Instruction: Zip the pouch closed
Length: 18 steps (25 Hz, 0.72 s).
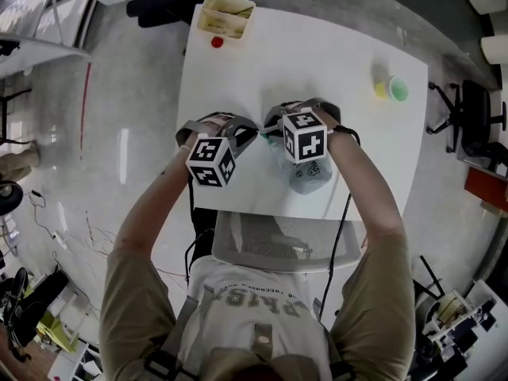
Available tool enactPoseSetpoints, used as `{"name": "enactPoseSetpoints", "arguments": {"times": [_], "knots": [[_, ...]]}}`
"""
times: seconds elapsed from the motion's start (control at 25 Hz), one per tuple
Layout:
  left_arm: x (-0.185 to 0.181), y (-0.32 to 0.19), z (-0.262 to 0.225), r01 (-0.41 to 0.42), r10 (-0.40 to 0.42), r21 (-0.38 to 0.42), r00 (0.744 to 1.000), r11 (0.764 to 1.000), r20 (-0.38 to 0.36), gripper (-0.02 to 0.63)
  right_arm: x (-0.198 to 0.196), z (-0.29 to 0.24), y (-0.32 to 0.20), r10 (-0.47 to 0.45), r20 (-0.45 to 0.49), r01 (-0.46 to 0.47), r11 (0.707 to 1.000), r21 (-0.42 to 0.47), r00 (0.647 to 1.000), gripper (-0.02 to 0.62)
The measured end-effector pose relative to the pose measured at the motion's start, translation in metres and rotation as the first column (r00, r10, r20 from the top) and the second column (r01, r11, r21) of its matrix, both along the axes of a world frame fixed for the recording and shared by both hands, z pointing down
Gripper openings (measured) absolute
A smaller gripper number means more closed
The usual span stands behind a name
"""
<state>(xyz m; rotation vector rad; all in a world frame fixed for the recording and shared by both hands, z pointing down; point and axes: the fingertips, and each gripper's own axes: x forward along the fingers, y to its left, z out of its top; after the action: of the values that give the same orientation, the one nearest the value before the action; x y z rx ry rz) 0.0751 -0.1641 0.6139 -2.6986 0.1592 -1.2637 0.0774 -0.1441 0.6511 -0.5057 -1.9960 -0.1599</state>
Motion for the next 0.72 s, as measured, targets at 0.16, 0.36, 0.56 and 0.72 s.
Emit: {"name": "enactPoseSetpoints", "arguments": {"times": [0.16, 0.36, 0.56, 0.72], "knots": [[0.002, -0.001, -0.002, 0.002, -0.002, 0.005, 1.0, 1.0, -0.007, 0.011, 0.002, -0.002, -0.002, 0.03, 0.006, -0.03, 0.999, -0.012, 1.0, 0.012], [0.003, -0.001, 0.0, 0.01, -0.01, -0.012, 1.0, 1.0, -0.006, 0.011, 0.009, -0.006, -0.006, 0.072, 0.004, -0.072, 0.997, -0.028, 0.997, 0.009], [0.006, 0.0, 0.004, 0.049, -0.051, -0.08, 0.998, 0.996, -0.023, 0.011, 0.016, -0.009, -0.009, 0.112, -0.003, -0.112, 0.993, -0.036, 0.994, 0.006], [0.008, -0.001, 0.006, 0.072, -0.078, -0.152, 0.997, 0.986, -0.03, 0.011, 0.02, -0.01, -0.009, 0.114, -0.023, -0.114, 0.993, -0.027, 0.993, 0.005]]}}
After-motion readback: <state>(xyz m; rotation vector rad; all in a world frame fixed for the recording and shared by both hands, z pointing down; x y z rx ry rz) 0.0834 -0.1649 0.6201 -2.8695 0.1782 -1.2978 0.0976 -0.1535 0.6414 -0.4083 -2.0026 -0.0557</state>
